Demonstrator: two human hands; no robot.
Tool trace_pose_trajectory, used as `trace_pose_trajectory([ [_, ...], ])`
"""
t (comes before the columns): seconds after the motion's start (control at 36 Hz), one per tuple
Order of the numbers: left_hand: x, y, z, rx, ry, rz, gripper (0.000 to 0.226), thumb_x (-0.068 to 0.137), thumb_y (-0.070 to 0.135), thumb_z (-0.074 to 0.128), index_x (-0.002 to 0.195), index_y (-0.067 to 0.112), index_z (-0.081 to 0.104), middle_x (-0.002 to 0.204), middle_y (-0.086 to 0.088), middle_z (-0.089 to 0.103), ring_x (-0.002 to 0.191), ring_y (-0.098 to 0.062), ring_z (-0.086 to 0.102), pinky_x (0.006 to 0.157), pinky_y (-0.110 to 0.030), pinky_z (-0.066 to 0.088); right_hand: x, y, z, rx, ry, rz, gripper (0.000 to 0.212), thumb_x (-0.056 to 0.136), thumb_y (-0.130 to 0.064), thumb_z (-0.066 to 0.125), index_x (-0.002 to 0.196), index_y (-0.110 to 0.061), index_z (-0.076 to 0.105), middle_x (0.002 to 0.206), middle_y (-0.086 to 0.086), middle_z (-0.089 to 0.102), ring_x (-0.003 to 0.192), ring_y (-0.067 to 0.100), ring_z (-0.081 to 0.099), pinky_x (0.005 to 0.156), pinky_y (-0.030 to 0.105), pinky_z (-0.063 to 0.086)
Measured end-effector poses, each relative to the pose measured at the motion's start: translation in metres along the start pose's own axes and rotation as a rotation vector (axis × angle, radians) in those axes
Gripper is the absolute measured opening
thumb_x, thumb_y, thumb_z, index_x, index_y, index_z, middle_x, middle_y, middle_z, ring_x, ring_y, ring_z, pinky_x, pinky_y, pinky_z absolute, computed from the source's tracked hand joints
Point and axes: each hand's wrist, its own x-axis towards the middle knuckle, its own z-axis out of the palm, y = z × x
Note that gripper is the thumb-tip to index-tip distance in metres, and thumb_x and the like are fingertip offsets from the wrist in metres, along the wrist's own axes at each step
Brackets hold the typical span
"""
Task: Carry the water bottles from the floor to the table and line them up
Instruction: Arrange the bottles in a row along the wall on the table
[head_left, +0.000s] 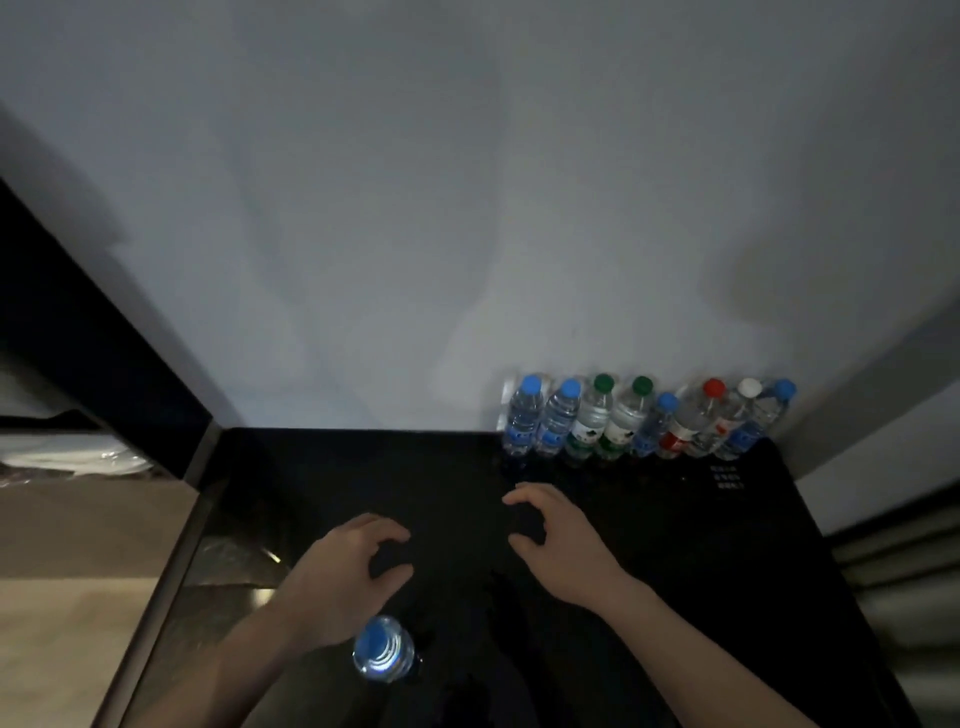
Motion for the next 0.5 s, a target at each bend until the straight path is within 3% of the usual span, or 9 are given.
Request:
trace_pose_trajectory([
  [0.17, -0.045, -0.029, 0.027, -0.010, -0.007, -0.045, 0.045, 0.084, 0.059, 0.065, 0.124, 0.041, 0.062, 0.118, 0.028, 0.052, 0.097, 0.002, 0.060, 0.082, -0.016, 0.046, -0.035, -0.019, 0.029, 0.015, -0.040, 0.026, 0.039, 0.095, -0.025, 0.066, 0.127, -0.044, 0.053, 0.150, -0.020, 0.036, 0.137, 0.003, 0.039, 0.117, 0.031, 0.036],
  [0.25, -0.055, -0.032, 0.030, -0.009, -0.072, -0.058, 0.041, 0.084, 0.061, 0.064, 0.122, 0.046, 0.058, 0.115, 0.027, 0.051, 0.094, 0.002, 0.058, 0.078, -0.017, 0.046, -0.049, -0.024, 0.042, 0.019, -0.047, 0.037, 0.039, 0.096, -0.026, 0.066, 0.128, -0.044, 0.052, 0.149, -0.021, 0.036, 0.134, 0.002, 0.040, 0.108, 0.022, 0.038],
  [0.36, -0.067, -0.032, 0.032, 0.012, -0.100, -0.037, 0.030, 0.088, 0.055, 0.065, 0.116, 0.045, 0.058, 0.104, 0.022, 0.054, 0.087, 0.000, 0.060, 0.074, -0.017, 0.048, -0.066, -0.027, 0.061, 0.021, -0.040, 0.054, 0.041, 0.095, -0.026, 0.066, 0.128, -0.046, 0.052, 0.148, -0.023, 0.037, 0.125, -0.004, 0.040, 0.094, 0.013, 0.036],
  [0.5, -0.078, -0.037, 0.041, 0.067, -0.094, 0.000, 0.041, 0.093, 0.045, 0.064, 0.132, 0.041, 0.050, 0.103, 0.019, 0.055, 0.086, -0.002, 0.059, 0.073, -0.017, 0.045, -0.085, -0.028, 0.089, 0.013, -0.024, 0.104, 0.045, 0.094, -0.026, 0.067, 0.130, -0.048, 0.051, 0.149, -0.023, 0.036, 0.124, -0.004, 0.041, 0.090, 0.013, 0.039],
])
